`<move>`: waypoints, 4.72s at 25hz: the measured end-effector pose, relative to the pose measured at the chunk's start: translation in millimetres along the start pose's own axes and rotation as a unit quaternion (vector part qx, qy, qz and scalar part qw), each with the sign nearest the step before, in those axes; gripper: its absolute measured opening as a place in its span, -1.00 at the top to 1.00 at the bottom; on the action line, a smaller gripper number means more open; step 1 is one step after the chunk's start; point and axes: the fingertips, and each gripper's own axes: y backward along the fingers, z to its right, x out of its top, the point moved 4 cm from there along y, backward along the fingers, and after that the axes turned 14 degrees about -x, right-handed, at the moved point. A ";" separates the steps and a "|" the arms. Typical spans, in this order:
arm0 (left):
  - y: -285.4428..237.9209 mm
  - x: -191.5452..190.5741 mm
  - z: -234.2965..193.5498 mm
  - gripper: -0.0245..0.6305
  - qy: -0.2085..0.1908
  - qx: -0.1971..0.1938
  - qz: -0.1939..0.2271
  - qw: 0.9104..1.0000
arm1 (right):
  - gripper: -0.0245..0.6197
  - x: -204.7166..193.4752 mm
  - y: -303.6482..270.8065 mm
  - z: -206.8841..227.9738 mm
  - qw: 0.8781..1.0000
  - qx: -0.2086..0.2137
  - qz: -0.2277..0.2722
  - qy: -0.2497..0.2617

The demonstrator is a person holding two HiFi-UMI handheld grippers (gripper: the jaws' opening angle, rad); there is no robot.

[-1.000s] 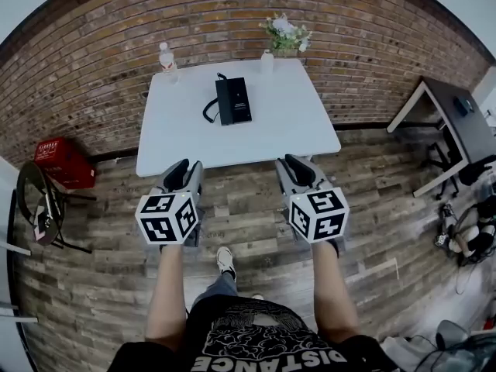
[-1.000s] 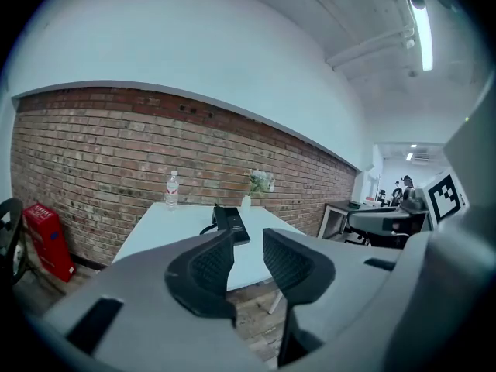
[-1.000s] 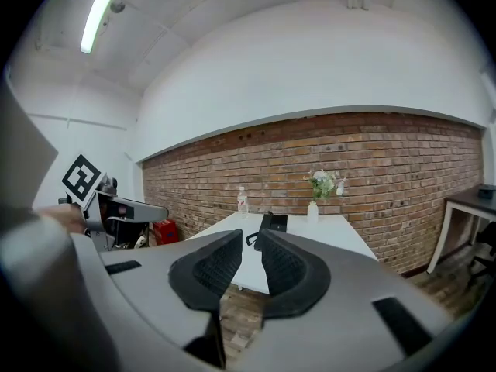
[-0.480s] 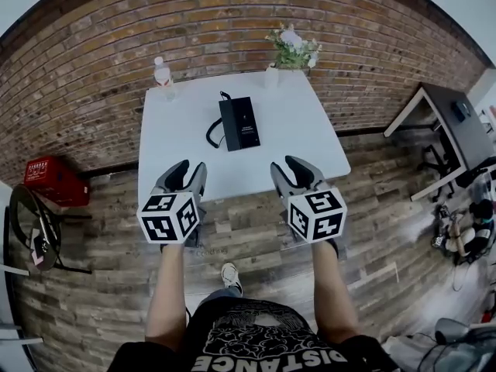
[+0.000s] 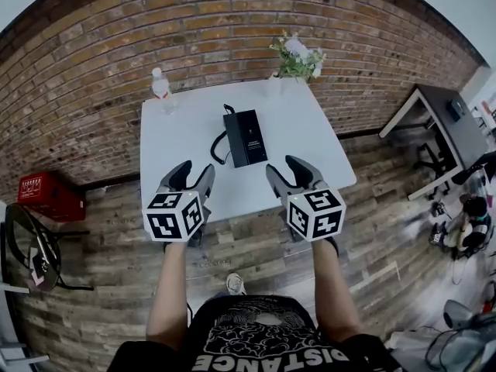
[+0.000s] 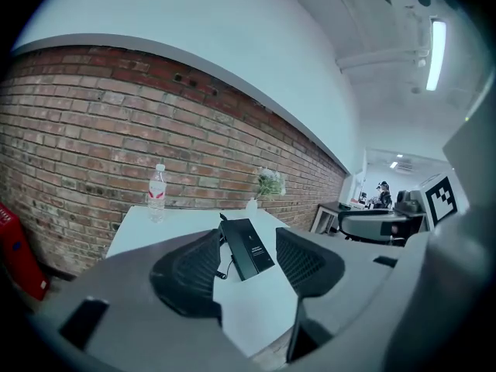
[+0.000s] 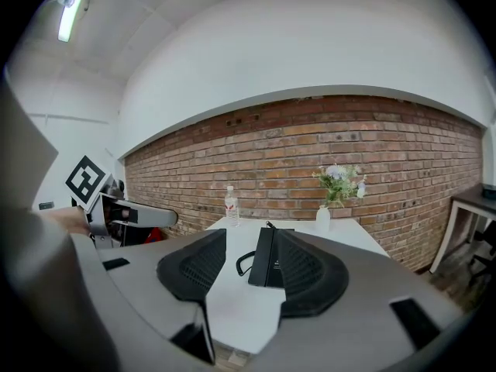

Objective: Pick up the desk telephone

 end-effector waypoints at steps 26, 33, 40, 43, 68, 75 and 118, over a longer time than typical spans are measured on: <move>-86.3 -11.9 -61.1 0.29 0.039 -0.031 -0.045 0.998 | 0.21 -8.7 -99.8 24.9 0.999 0.019 -0.038 -0.012; -134.9 -32.2 -83.4 0.29 0.083 -0.020 -0.076 0.993 | 0.21 -29.0 -149.4 46.7 0.995 0.055 -0.082 -0.013; -178.0 -51.5 -100.0 0.29 0.140 -0.042 -0.091 0.985 | 0.21 -50.1 -196.4 62.0 0.987 0.096 -0.126 -0.037; -195.7 -59.4 -104.5 0.29 0.169 -0.065 -0.103 0.978 | 0.21 -62.0 -214.4 66.7 0.982 0.111 -0.146 -0.045; -263.1 -84.9 -128.2 0.22 0.291 -0.136 -0.101 0.942 | 0.10 -123.8 -288.1 54.2 0.924 0.238 -0.275 -0.114; -270.7 -82.9 -128.1 0.22 0.300 -0.145 -0.097 0.938 | 0.10 -127.1 -289.8 50.6 0.920 0.249 -0.280 -0.116; -213.5 6.5 -132.5 0.27 0.240 -0.066 0.001 0.968 | 0.10 -28.2 -288.4 0.7 0.930 0.317 -0.166 -0.079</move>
